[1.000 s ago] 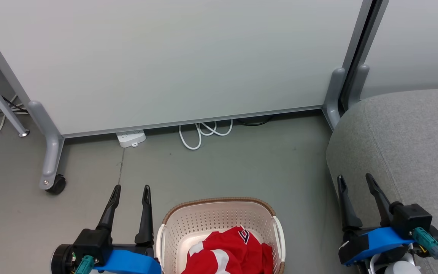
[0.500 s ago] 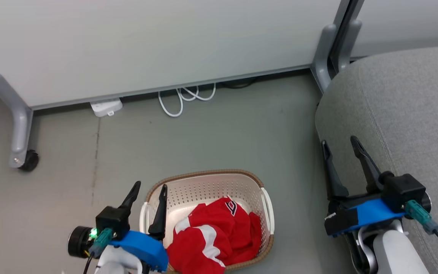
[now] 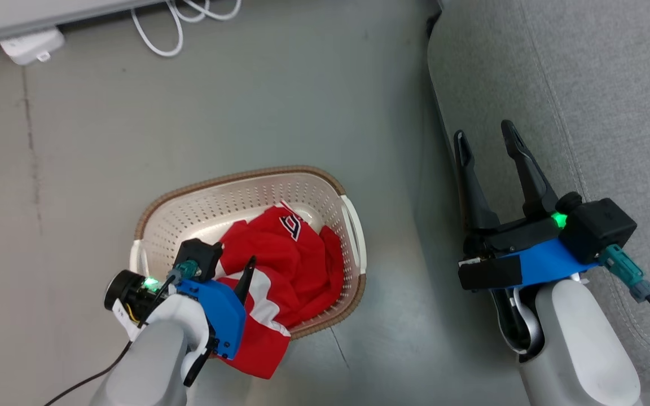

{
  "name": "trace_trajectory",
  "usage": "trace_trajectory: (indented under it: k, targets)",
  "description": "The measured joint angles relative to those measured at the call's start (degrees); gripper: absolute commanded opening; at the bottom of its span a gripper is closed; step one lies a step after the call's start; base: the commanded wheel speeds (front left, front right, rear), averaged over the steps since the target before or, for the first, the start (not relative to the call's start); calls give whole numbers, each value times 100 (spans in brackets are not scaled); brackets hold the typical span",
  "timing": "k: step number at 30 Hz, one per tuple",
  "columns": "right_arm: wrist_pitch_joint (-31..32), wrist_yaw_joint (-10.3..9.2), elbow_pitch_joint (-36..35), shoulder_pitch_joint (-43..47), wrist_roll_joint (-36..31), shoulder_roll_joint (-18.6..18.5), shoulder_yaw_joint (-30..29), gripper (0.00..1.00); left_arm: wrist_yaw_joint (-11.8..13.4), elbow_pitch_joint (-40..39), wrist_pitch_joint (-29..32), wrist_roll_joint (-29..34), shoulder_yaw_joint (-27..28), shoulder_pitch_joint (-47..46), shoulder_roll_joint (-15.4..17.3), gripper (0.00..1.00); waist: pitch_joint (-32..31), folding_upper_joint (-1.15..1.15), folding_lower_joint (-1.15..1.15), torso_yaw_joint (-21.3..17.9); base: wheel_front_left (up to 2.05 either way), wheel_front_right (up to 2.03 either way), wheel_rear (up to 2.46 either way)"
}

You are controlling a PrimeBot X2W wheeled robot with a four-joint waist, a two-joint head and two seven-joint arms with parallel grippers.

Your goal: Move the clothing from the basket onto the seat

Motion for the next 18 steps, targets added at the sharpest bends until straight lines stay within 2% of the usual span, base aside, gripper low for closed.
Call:
trace_trajectory:
  k: [8, 15, 18]
  targets:
    - [-97, 0, 93, -526, 315, 0, 243, 100, -13, 787, 743, -392, -731, -669, 108, 100, 860, 0, 0, -396, 0, 0, 0]
    - [-107, 0, -99, -798, 631, 0, 363, 100, -1, 1149, 793, -426, -1003, -1094, 568, 100, 1411, 0, 0, -725, 0, 0, 0]
    - [-114, 0, -133, -805, 708, 1, 380, 100, 63, 1327, 849, -379, -1040, -1189, 614, 100, 1601, 0, -1, -845, 0, 0, 0]
